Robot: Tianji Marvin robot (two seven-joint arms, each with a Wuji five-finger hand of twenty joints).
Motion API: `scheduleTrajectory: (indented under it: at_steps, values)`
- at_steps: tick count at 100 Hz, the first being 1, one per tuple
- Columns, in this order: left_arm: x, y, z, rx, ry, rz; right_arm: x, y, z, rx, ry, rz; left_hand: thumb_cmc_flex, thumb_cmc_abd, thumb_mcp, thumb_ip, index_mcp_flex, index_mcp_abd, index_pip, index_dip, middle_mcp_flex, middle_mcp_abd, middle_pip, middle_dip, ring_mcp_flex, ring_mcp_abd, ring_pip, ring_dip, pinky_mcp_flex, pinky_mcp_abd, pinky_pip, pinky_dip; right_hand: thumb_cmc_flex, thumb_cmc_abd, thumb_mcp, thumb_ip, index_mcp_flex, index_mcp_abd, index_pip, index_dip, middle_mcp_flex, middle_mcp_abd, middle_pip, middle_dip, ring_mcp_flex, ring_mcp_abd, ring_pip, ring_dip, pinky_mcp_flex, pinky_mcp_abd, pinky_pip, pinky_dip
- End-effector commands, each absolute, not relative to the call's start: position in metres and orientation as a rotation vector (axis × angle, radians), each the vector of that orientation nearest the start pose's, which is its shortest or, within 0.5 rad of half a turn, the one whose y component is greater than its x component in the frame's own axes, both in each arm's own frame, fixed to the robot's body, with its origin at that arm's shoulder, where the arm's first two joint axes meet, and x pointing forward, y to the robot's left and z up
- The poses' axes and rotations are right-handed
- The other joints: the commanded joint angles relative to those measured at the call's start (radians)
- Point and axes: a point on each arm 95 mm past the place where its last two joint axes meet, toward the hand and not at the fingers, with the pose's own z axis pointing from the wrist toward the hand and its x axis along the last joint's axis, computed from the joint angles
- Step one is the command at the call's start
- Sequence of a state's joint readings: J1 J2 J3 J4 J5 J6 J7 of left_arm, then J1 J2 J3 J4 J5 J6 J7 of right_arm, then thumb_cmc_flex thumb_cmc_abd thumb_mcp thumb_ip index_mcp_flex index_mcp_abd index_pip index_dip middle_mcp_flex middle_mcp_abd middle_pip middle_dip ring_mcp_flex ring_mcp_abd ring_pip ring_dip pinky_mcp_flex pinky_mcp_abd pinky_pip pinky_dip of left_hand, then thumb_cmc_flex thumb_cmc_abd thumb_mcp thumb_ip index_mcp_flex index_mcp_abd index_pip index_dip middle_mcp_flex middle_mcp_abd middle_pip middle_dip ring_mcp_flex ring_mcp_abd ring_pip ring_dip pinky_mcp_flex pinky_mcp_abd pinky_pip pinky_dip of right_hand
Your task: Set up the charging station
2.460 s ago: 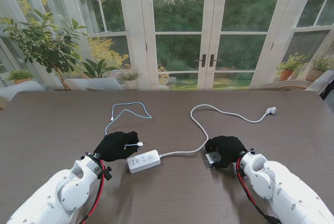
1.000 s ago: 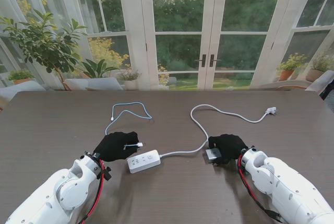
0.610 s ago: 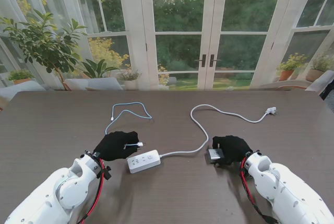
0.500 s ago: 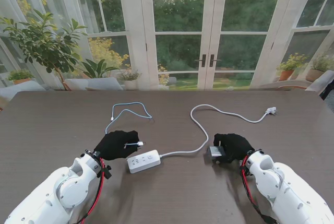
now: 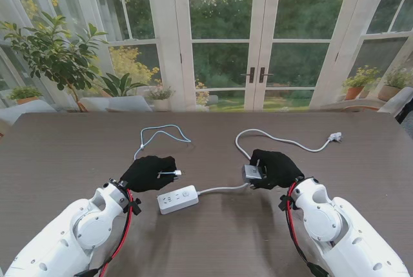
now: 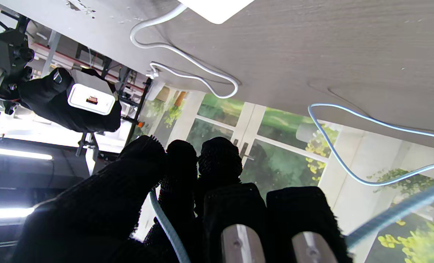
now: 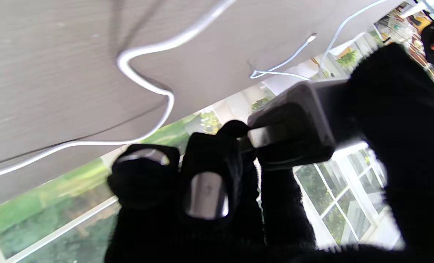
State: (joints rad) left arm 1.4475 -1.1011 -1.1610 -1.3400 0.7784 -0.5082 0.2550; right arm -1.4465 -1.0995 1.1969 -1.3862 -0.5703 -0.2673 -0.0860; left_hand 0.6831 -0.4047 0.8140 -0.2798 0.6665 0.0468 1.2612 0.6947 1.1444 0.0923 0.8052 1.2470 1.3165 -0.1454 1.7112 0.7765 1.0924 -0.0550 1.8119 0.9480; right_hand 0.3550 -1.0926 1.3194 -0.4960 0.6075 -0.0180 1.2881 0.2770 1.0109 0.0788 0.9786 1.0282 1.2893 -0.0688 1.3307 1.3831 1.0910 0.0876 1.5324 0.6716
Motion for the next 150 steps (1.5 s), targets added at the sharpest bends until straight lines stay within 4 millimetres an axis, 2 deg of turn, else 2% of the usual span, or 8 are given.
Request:
scheduleTrajectory:
  at_steps: [1,33,76,110,150]
  values:
    - [0.417,-0.004,-0.337,-1.105,1.47,-2.044,0.427,0.001,-0.332,-1.867,-1.705,-2.447,0.026,0.005,-0.007,-0.011,0.011,-0.012,0.0,-0.003,0.149,0.013,0.068,0.008,-0.042,-0.005,0.106,-0.004,0.037,-0.049,0.282,-0.009,0.174,0.138,0.192,0.118,0.076,-0.111,0.289,0.056,0.09,-0.079,0.081,0.025,0.03,-0.004,0.041,-0.565,0.028,0.004,0.062,0.016]
    - [0.422,-0.015,-0.332,-1.057,1.482,-2.081,0.419,0.038,-0.329,-1.849,-1.571,-2.401,0.03,0.006,-0.01,-0.01,0.011,-0.012,0.0,-0.002,0.149,0.011,0.068,0.009,-0.042,-0.005,0.106,-0.004,0.037,-0.05,0.282,-0.009,0.171,0.145,0.191,0.119,0.07,-0.101,0.287,0.06,0.089,-0.078,0.078,0.028,0.03,0.001,0.038,-0.564,0.028,0.008,0.06,0.017]
    - [0.428,-0.029,-0.329,-1.013,1.486,-2.128,0.413,0.069,-0.332,-1.873,-1.485,-2.352,0.03,0.008,-0.013,-0.009,0.012,-0.011,-0.001,-0.003,0.149,0.007,0.069,0.009,-0.042,-0.005,0.105,-0.004,0.038,-0.054,0.282,-0.012,0.171,0.142,0.191,0.119,0.067,-0.087,0.286,0.06,0.087,-0.069,0.07,0.033,0.03,0.012,0.035,-0.564,0.02,0.02,0.058,0.02]
    - [0.429,-0.034,-0.329,-0.995,1.51,-2.147,0.417,0.086,-0.333,-1.875,-1.491,-2.318,0.031,0.008,-0.014,-0.009,0.012,-0.011,-0.001,-0.003,0.149,0.004,0.069,0.01,-0.042,-0.005,0.104,-0.004,0.038,-0.056,0.282,-0.013,0.167,0.144,0.192,0.118,0.064,-0.083,0.286,0.056,0.086,-0.065,0.065,0.035,0.029,0.016,0.032,-0.565,0.019,0.024,0.057,0.021]
    - [0.428,-0.037,-0.327,-0.99,1.531,-2.156,0.422,0.092,-0.336,-1.888,-1.508,-2.282,0.032,0.01,-0.017,-0.008,0.012,-0.011,-0.004,-0.004,0.149,0.006,0.07,0.01,-0.042,-0.005,0.104,-0.004,0.038,-0.057,0.282,-0.013,0.168,0.147,0.192,0.118,0.061,-0.078,0.286,0.054,0.084,-0.063,0.062,0.036,0.03,0.016,0.031,-0.565,0.018,0.026,0.056,0.023]
